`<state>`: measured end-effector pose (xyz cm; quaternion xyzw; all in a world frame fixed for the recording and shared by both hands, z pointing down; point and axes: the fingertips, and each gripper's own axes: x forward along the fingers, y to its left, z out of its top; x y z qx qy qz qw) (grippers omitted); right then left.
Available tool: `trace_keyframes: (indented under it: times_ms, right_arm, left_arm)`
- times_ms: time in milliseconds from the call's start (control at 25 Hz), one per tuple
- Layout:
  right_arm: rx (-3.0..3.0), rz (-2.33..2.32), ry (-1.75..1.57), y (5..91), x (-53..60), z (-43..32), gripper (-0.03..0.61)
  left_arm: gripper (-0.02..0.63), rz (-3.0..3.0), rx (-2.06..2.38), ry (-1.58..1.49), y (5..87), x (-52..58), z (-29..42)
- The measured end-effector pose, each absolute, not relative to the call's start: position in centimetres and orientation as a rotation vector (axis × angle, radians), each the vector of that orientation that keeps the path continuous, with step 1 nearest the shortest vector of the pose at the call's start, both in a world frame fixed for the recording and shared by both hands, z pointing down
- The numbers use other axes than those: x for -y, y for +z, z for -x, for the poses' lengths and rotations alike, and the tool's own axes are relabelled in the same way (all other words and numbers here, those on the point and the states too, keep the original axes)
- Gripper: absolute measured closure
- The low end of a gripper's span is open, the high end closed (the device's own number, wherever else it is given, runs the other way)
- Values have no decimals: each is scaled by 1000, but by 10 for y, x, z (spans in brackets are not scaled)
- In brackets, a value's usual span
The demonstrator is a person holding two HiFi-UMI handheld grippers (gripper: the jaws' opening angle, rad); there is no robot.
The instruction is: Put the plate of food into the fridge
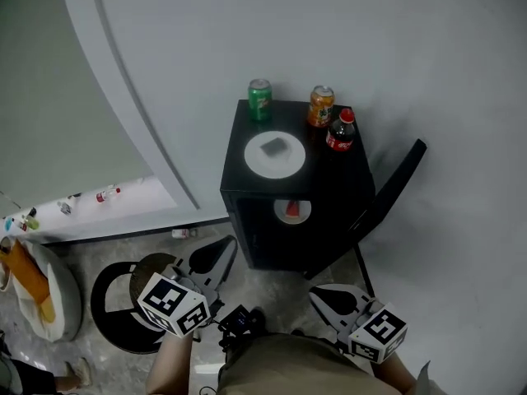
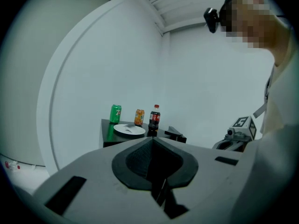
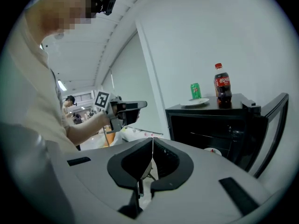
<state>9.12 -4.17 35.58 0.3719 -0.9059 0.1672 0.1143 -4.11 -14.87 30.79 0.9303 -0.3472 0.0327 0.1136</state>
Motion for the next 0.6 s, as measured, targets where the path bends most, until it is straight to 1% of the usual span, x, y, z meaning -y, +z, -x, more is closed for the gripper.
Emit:
trace_keyframes:
  times_ms: [320,600]
  right_arm:
    - [2607,-1167,469,357,65,-53,558]
    - [2574,-1221,461,358,75,-36,558]
  left_arm:
    - [603,-2747,906,49,302,216,53]
    - [603,-2778,892,30,292,271,57]
